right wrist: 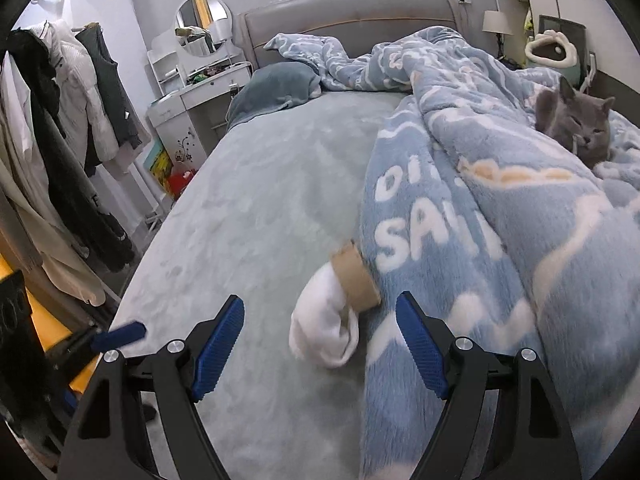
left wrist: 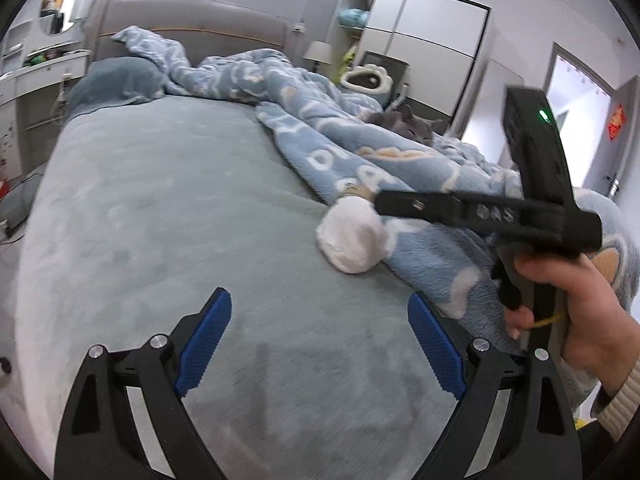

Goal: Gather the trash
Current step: 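Grasp the white cloth ball with the left tool while the right tool grasps a cardboard tape roll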

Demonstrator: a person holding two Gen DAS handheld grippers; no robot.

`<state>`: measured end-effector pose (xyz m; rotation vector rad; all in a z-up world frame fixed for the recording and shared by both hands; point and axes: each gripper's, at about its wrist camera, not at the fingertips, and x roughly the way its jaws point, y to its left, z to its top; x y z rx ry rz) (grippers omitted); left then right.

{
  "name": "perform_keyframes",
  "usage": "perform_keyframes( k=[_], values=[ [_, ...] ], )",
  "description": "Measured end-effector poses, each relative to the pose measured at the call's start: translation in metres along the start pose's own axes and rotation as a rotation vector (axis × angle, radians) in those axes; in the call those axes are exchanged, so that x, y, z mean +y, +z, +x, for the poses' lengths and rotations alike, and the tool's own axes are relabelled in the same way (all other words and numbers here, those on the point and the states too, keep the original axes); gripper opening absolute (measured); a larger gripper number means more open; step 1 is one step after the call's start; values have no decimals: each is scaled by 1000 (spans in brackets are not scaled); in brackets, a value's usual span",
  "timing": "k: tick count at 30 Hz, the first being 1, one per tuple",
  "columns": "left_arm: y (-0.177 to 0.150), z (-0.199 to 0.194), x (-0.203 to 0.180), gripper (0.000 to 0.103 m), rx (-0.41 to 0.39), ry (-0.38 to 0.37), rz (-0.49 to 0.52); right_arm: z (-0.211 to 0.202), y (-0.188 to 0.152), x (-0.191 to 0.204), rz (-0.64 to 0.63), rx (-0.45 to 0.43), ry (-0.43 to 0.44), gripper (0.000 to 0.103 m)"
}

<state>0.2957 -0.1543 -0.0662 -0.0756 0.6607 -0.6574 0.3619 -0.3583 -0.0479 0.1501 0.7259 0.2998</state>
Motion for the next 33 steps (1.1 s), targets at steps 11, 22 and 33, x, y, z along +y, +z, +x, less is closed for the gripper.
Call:
perform_keyframes(
  k=[11, 22, 33],
  values=[
    [17, 55, -14, 90, 32, -61, 22, 29, 13, -17, 6, 43, 37, 59],
    [25, 96, -14, 83, 86, -109, -24, 40, 17, -31, 59, 51, 106, 48],
    [29, 117, -14, 57, 152, -117, -54, 42, 13, -34, 107, 64, 190, 28]
  ],
)
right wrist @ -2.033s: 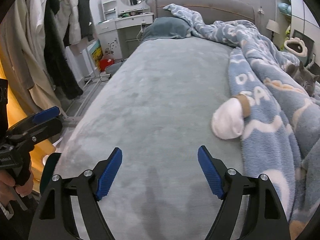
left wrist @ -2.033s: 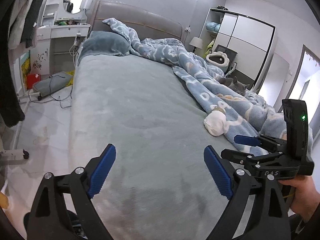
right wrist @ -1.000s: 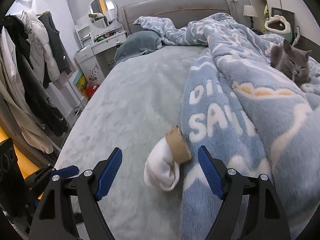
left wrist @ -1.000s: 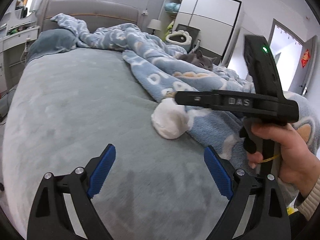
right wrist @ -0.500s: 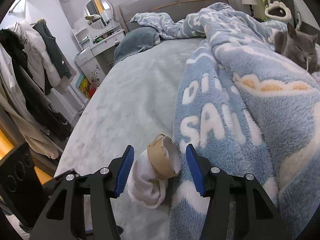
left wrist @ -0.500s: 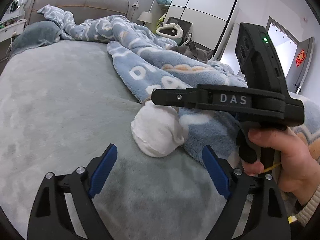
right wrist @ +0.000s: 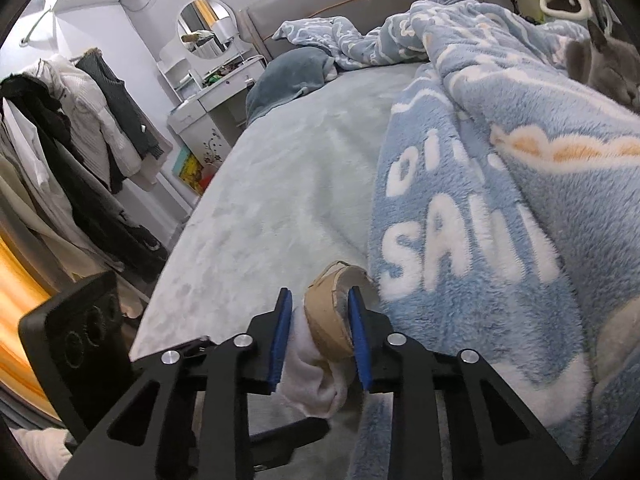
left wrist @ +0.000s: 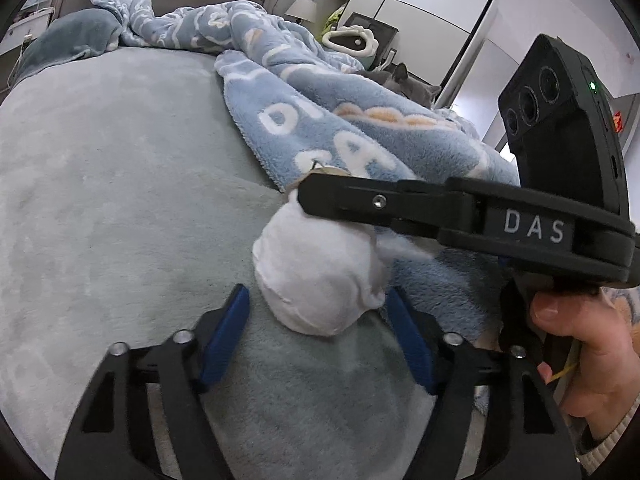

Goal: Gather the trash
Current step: 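Grasp the white cloth ball with the left tool while the right tool grasps a cardboard tape roll, then carry the cloth ball and tape roll in both tools over the green bin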

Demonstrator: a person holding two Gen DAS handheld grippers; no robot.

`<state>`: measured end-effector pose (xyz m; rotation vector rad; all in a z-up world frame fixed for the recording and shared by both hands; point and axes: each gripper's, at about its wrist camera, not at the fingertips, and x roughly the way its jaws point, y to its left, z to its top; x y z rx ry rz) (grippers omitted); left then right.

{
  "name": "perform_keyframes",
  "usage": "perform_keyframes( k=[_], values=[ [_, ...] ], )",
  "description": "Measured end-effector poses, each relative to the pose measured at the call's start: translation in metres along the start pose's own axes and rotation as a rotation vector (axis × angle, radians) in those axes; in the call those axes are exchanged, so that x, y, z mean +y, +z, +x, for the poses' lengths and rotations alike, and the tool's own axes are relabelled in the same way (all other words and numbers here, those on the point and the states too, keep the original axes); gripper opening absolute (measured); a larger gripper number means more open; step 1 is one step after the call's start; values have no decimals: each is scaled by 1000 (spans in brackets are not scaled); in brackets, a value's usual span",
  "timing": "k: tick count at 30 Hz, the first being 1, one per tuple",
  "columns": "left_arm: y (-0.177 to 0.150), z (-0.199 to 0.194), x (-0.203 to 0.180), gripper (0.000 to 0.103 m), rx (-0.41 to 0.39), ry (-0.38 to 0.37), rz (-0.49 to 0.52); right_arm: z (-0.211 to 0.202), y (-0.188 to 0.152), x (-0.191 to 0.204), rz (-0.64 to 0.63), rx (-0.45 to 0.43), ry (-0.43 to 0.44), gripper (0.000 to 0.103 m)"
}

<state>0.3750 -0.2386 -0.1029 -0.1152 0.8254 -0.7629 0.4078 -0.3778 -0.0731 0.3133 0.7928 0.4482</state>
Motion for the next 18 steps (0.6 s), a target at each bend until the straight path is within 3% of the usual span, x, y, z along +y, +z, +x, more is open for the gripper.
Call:
perform_keyframes(
  k=[9, 13, 18],
  values=[
    [-2, -11, 2, 33, -12, -29, -16, -9, -4, 4, 73, -25, 59, 24],
    [-8, -28, 0, 30, -25, -15, -5, -14, -7, 9, 107, -38, 96, 24],
    [-17, -55, -1, 30, -31, 7, 15, -19, -17, 23, 170, -23, 224, 24]
  ],
)
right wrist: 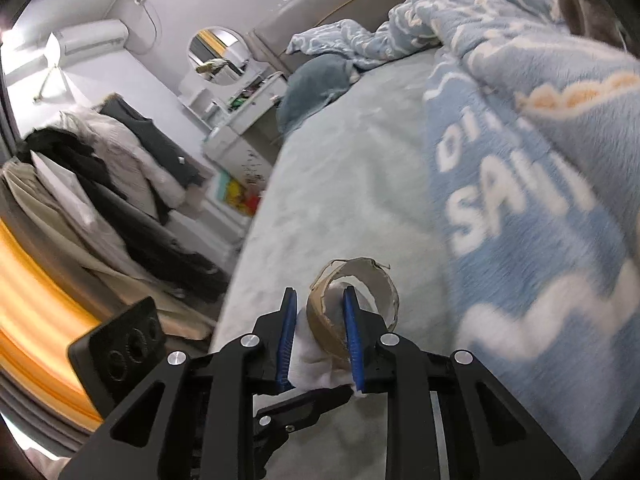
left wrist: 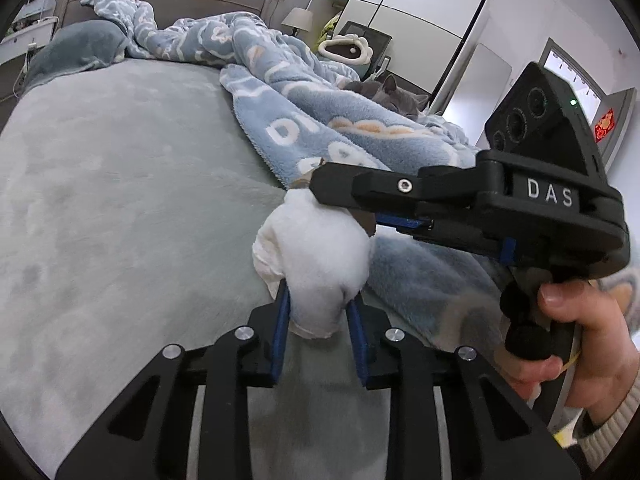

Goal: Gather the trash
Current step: 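Carry the cloth ball and tape roll in both tools over the green bin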

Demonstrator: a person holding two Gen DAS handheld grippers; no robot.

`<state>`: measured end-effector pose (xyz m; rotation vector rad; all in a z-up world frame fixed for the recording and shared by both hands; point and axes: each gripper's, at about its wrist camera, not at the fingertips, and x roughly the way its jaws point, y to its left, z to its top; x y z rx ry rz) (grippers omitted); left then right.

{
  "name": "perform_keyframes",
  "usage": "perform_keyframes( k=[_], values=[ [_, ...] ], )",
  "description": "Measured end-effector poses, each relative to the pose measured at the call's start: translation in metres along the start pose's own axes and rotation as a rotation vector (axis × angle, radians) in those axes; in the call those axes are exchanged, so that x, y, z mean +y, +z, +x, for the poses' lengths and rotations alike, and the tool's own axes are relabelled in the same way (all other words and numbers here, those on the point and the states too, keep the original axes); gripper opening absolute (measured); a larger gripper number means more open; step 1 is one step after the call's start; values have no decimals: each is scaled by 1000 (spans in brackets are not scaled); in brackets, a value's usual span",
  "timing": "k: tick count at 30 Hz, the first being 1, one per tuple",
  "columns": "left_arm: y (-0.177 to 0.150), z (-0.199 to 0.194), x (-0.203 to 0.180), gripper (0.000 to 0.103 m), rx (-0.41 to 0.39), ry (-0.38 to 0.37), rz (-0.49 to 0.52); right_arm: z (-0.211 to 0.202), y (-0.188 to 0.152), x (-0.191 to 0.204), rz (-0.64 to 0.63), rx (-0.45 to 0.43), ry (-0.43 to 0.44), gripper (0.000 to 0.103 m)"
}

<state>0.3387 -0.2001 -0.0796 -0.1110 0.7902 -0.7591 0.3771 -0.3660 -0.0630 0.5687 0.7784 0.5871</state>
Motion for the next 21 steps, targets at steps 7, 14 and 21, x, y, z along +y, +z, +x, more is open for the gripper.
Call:
perform_keyframes(
  k=[7, 14, 21],
  values=[
    [-20, -47, 0, 29, 11, 30, -16, -2, -23, 20, 63, 47, 102, 24],
    [-47, -90, -5, 29, 12, 77, -25, -5, -61, 42, 164, 46, 162, 24],
    [-75, -131, 2, 29, 20, 131, -66, -4, -91, 51, 277, 21, 203, 24]
  ],
)
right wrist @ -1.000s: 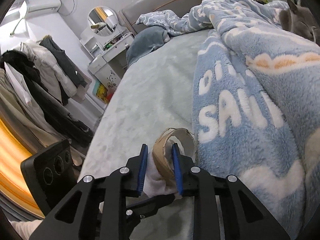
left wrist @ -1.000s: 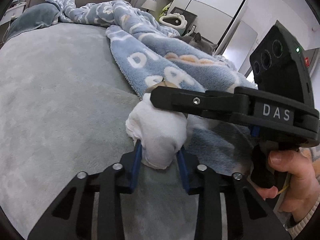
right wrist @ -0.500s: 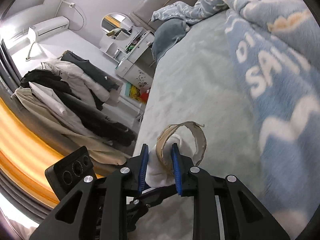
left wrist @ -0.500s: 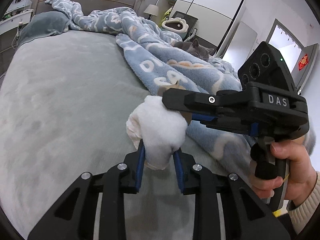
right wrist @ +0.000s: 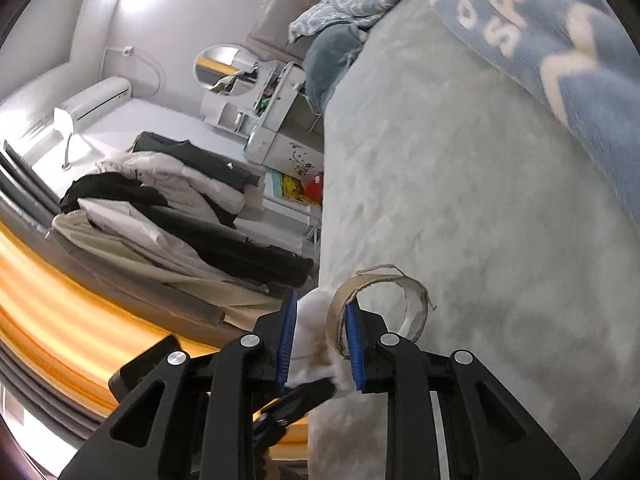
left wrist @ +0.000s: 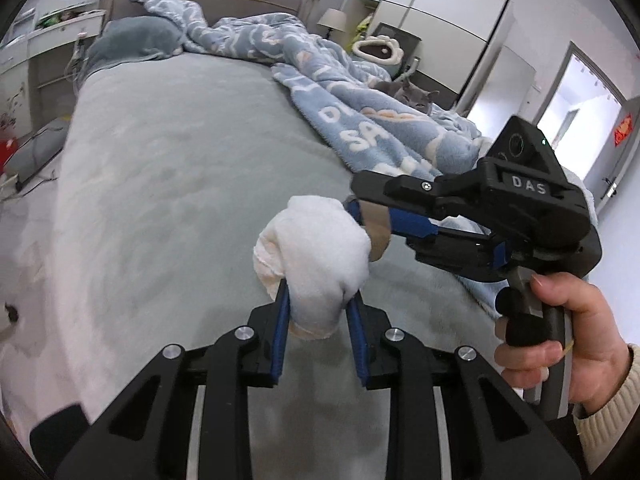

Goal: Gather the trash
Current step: 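Carry the cloth ball and tape roll in both tools over the green bin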

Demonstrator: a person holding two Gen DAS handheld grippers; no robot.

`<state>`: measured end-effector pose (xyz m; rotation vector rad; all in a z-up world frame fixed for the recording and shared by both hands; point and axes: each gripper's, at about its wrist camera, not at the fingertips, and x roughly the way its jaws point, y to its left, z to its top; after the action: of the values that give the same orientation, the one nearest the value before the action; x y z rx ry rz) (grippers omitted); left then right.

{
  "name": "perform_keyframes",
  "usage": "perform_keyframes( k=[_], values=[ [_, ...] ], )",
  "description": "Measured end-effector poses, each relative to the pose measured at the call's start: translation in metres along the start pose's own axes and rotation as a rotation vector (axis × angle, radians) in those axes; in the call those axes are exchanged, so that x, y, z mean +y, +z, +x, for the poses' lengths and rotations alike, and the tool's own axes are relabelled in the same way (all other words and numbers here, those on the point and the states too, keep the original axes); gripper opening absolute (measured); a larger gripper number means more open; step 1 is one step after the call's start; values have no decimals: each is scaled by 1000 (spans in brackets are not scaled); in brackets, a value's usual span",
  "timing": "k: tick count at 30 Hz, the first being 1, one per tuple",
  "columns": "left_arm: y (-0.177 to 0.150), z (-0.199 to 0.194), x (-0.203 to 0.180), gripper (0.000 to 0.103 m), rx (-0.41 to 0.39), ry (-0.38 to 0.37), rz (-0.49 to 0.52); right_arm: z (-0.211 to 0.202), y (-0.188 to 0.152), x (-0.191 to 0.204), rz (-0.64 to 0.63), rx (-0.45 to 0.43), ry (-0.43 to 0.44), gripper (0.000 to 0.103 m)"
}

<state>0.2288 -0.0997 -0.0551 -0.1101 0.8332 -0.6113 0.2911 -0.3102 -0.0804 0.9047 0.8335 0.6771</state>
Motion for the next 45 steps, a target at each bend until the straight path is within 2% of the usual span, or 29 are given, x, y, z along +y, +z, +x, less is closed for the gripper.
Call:
perform_keyframes(
  k=[6, 10, 17, 24, 31, 36, 45],
  values=[
    [-21, -36, 25, 29, -12, 78, -66, -2, -14, 19, -39, -19, -52, 24],
    [-35, -59, 42, 29, -21, 122, -100, 1, -28, 27, -39, -40, -61, 11],
    [-57, -96, 68, 30, -51, 189, -144, 20, -51, 53, -71, -27, -69, 9],
    [-79, -114, 96, 30, -21, 281, -165, 51, -75, 95, -256, 46, -211, 9],
    [-102, -118, 134, 30, 45, 360, -231, 89, -102, 117, -347, 122, -230, 9],
    [-116, -116, 152, 30, 102, 386, -255, 116, -118, 134, -415, 175, -239, 9],
    [-161, -99, 201, 30, 305, 404, -370, 160, -142, 148, -460, 255, -218, 9]
  ],
)
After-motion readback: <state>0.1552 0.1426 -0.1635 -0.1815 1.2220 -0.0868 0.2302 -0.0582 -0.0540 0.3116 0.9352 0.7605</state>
